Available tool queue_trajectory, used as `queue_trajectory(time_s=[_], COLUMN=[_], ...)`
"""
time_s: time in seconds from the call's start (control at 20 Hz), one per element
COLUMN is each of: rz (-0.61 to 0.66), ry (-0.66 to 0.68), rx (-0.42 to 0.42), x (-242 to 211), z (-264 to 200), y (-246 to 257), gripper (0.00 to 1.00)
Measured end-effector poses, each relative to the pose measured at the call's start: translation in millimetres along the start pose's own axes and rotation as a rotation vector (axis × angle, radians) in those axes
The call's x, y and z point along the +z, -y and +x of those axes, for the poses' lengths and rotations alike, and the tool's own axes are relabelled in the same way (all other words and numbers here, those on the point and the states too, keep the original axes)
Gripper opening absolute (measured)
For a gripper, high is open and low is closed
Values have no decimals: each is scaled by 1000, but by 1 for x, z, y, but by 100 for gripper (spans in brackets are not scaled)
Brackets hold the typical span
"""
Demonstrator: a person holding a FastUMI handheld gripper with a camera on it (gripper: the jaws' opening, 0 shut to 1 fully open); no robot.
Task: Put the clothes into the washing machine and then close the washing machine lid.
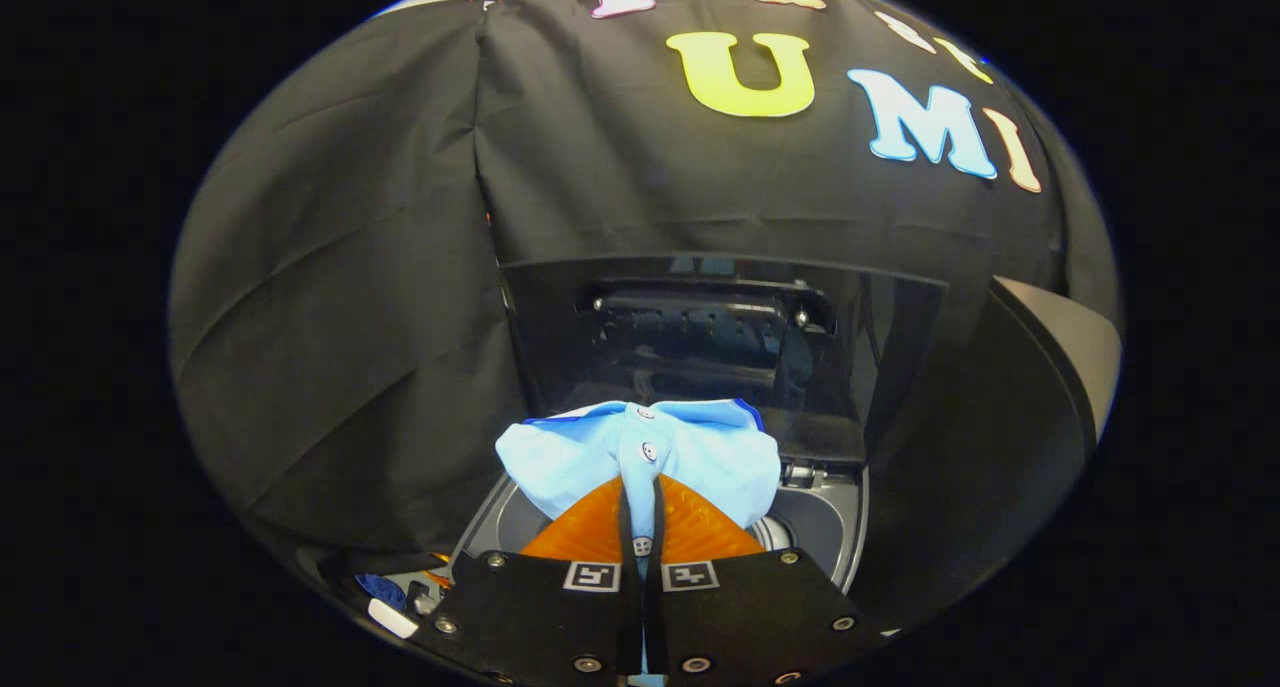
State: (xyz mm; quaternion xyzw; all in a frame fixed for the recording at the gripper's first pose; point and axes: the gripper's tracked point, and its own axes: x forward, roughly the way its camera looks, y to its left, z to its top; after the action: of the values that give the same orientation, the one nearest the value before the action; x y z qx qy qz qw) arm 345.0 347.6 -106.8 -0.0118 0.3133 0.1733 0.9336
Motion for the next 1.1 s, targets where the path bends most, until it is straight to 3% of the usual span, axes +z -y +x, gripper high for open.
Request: queue_trajectory(time_s=[0.65, 0.85, 0.9, 1.1], rz=[55, 68, 75, 71], ry=[-141, -208, -227, -229], rx=[-66, -27, -32, -83], x=[-74, -95, -102, -108], z=[39, 47, 49, 45], y=[7, 0, 0, 9], gripper=[4, 9, 14, 61])
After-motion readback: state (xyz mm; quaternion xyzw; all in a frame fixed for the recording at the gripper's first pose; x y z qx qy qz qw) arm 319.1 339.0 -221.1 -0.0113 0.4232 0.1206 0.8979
